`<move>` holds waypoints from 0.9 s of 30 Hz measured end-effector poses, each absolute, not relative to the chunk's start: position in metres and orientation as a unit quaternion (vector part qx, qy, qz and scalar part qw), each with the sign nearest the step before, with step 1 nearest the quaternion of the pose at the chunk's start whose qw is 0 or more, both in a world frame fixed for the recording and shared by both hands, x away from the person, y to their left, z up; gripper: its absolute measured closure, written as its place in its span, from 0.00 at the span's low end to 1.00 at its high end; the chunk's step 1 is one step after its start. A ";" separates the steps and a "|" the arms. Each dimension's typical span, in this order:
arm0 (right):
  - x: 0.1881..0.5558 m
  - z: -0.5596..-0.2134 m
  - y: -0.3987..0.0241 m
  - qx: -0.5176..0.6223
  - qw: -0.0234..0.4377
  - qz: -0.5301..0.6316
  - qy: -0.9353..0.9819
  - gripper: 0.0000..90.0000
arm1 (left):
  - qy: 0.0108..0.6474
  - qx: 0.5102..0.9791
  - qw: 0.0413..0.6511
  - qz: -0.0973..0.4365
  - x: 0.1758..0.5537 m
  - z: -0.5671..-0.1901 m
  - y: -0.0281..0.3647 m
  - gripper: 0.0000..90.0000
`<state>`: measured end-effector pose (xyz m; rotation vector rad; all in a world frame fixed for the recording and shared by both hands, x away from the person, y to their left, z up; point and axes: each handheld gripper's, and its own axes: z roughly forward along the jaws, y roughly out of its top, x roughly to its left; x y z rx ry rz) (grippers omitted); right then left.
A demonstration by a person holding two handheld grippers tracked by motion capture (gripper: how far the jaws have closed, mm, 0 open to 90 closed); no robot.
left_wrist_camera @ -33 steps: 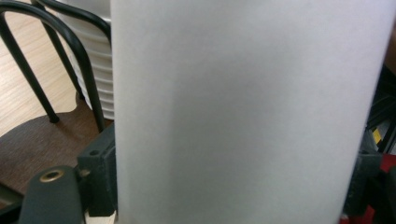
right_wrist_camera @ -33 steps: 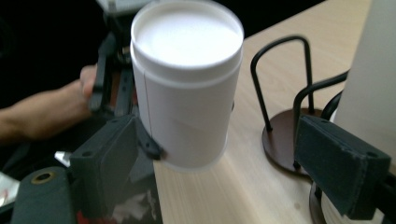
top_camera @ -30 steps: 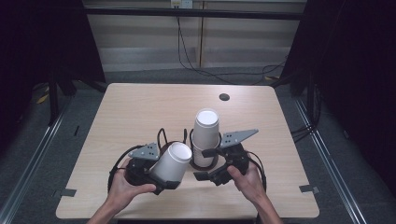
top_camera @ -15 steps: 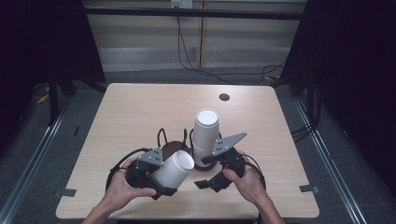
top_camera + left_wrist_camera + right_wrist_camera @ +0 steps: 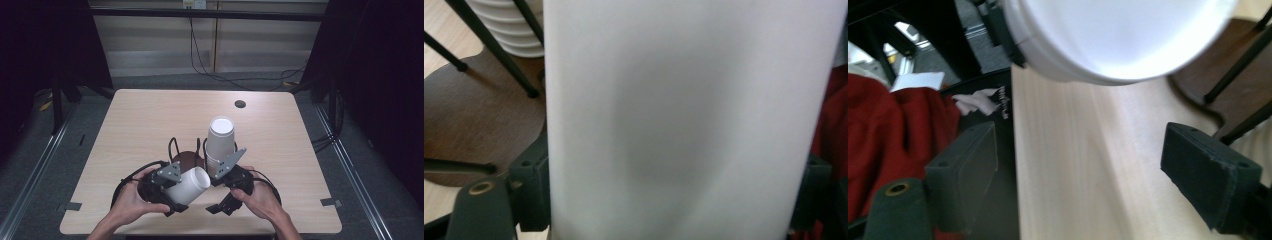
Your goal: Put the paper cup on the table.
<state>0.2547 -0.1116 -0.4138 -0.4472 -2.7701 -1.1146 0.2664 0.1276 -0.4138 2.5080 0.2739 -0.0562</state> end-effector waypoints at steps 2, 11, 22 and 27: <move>0.256 -0.413 -0.111 -0.154 0.069 -0.359 -0.918 0.18 | 0.100 0.951 0.292 -0.017 0.268 -0.412 0.126 0.20; 0.263 -0.406 -0.109 -0.157 0.076 -0.333 -0.927 0.17 | 0.069 0.966 0.246 -0.036 0.272 -0.413 0.110 0.20; 0.261 -0.416 -0.108 -0.152 0.088 -0.309 -0.934 0.17 | 0.039 0.979 0.197 -0.034 0.256 -0.418 0.098 0.20; 0.258 -0.414 -0.107 -0.145 0.096 -0.307 -0.936 0.17 | 0.034 0.981 0.188 -0.035 0.250 -0.421 0.090 0.21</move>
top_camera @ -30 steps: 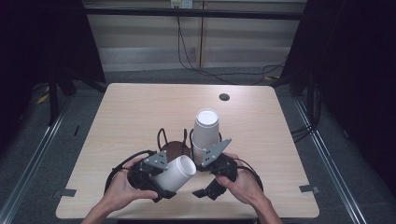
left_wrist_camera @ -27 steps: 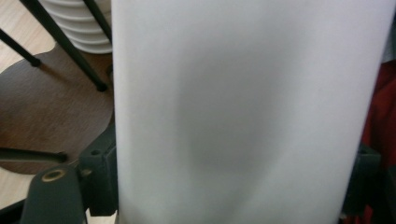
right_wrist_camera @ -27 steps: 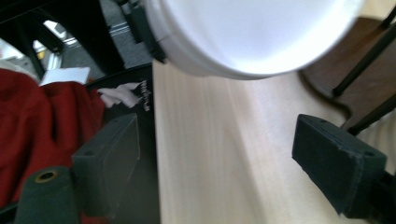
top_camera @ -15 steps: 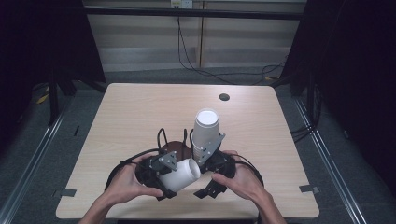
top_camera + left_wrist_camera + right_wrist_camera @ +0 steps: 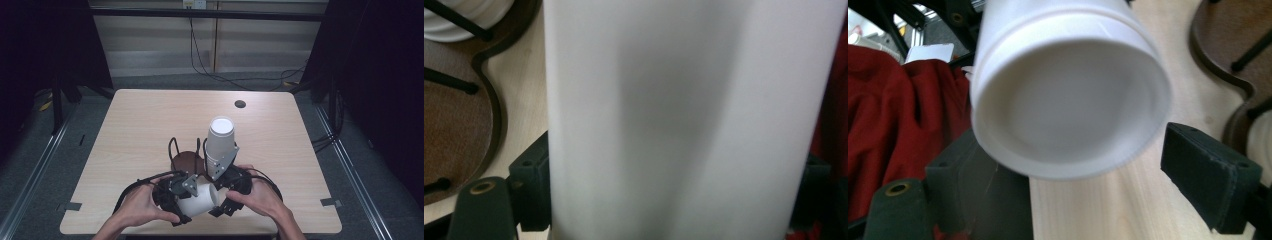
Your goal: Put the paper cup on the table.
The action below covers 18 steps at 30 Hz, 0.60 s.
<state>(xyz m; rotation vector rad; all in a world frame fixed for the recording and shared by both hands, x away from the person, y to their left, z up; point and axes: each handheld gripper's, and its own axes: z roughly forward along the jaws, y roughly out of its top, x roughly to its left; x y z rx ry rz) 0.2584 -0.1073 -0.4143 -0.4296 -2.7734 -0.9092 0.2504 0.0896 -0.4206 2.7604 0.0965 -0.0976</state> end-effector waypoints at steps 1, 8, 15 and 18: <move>0.257 -0.414 -0.106 -0.141 0.098 -0.306 -0.936 0.17 | 0.032 0.981 0.185 -0.036 0.250 -0.421 0.089 0.20; 0.254 -0.418 -0.097 -0.129 0.101 -0.298 -0.940 0.17 | 0.024 0.982 0.180 -0.043 0.249 -0.424 0.085 0.20; 0.252 -0.417 -0.093 -0.116 0.103 -0.299 -0.941 0.18 | 0.025 0.981 0.184 -0.054 0.248 -0.426 0.081 0.20; 0.251 -0.417 -0.092 -0.116 0.105 -0.297 -0.942 0.20 | 0.024 0.981 0.184 -0.057 0.247 -0.426 0.081 0.20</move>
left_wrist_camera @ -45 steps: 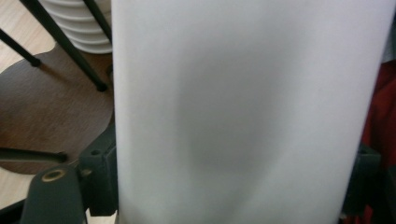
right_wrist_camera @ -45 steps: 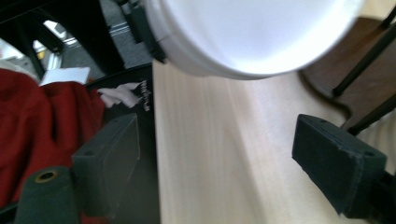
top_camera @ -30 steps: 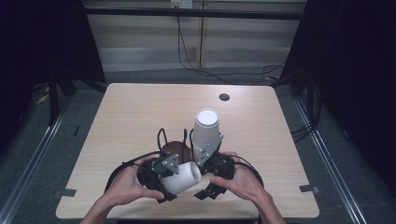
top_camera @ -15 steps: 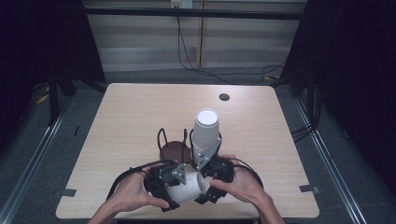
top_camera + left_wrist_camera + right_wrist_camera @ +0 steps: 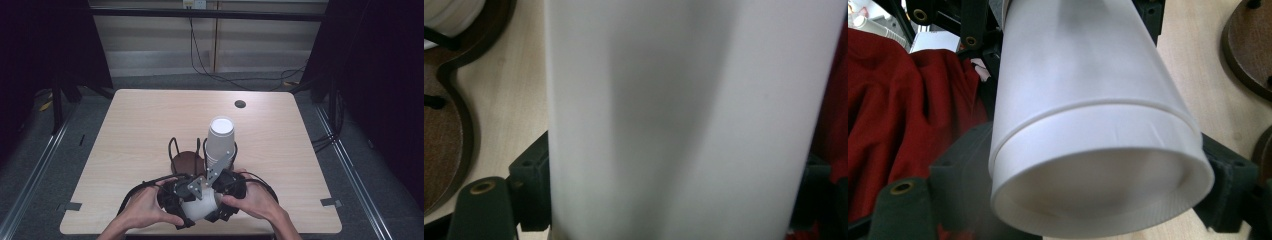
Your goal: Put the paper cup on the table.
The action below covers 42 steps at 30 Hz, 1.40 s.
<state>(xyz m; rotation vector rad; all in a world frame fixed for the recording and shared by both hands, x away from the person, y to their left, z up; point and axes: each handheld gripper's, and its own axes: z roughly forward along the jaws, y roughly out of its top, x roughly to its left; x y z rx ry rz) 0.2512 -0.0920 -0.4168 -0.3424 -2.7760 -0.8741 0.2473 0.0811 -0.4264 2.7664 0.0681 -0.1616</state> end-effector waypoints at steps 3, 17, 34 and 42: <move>0.251 -0.418 -0.090 -0.107 0.111 -0.294 -0.943 0.21 | 0.022 0.981 0.185 -0.058 0.247 -0.427 0.081 0.20; 0.251 -0.421 -0.086 -0.105 0.122 -0.294 -0.942 0.27 | 0.013 0.980 0.186 -0.070 0.246 -0.429 0.078 0.20; 0.253 -0.420 -0.090 -0.106 0.121 -0.297 -0.941 0.28 | 0.009 0.968 0.243 -0.060 0.248 -0.426 0.087 0.16; 0.253 -0.421 -0.090 -0.111 0.123 -0.293 -0.942 0.28 | -0.011 0.961 0.272 -0.049 0.249 -0.426 0.093 0.16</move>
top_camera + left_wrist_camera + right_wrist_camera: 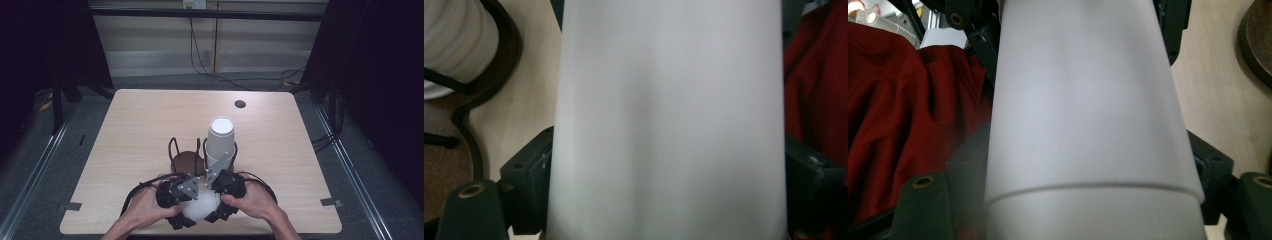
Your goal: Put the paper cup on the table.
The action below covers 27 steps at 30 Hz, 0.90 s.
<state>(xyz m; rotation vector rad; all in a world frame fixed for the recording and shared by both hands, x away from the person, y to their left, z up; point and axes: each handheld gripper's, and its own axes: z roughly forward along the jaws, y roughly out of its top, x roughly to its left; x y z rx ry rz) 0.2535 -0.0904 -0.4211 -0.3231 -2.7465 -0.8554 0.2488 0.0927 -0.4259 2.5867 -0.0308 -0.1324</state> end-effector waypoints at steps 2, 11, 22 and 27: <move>0.253 -0.420 -0.092 -0.114 0.125 -0.296 -0.940 0.28 | -0.013 0.958 0.282 -0.051 0.249 -0.425 0.095 0.15; 0.254 -0.418 -0.094 -0.112 0.127 -0.302 -0.938 0.28 | -0.010 0.942 0.327 -0.070 0.256 -0.418 0.105 0.16; 0.255 -0.422 -0.095 -0.107 0.131 -0.296 -0.940 0.28 | 0.007 0.919 0.384 -0.084 0.261 -0.405 0.120 0.17; 0.256 -0.422 -0.099 -0.122 0.127 -0.297 -0.938 0.28 | 0.043 0.898 0.433 -0.063 0.265 -0.398 0.133 0.17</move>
